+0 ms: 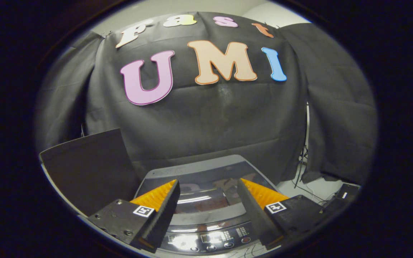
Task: Put the clothes into the washing machine and then close the washing machine lid.
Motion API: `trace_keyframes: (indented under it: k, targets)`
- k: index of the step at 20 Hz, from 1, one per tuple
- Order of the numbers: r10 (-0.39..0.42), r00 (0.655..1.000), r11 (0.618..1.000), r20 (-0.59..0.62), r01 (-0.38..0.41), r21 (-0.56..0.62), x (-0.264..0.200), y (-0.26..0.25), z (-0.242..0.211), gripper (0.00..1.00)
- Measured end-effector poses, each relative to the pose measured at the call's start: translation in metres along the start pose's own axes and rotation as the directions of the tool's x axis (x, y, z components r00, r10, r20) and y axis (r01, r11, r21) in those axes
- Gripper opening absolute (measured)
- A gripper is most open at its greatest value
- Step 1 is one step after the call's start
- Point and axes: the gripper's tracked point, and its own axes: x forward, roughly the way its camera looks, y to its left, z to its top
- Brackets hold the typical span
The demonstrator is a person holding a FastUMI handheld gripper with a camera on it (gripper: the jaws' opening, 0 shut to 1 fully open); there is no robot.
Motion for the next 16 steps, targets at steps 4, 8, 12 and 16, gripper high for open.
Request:
trace_keyframes:
  k: [4,8,12,16]
  targets:
    - [-0.041,0.998,0.998,-0.039,0.038,-0.054,-0.021,-0.007,-0.007,0.97]
    - [-0.024,0.999,0.999,-0.042,0.022,-0.050,-0.043,-0.003,-0.002,0.97]
    - [-0.014,0.998,0.997,-0.062,0.009,-0.080,-0.070,0.007,-0.003,0.98]
    - [0.002,0.999,0.991,-0.052,-0.009,-0.137,-0.109,0.018,-0.019,0.97]
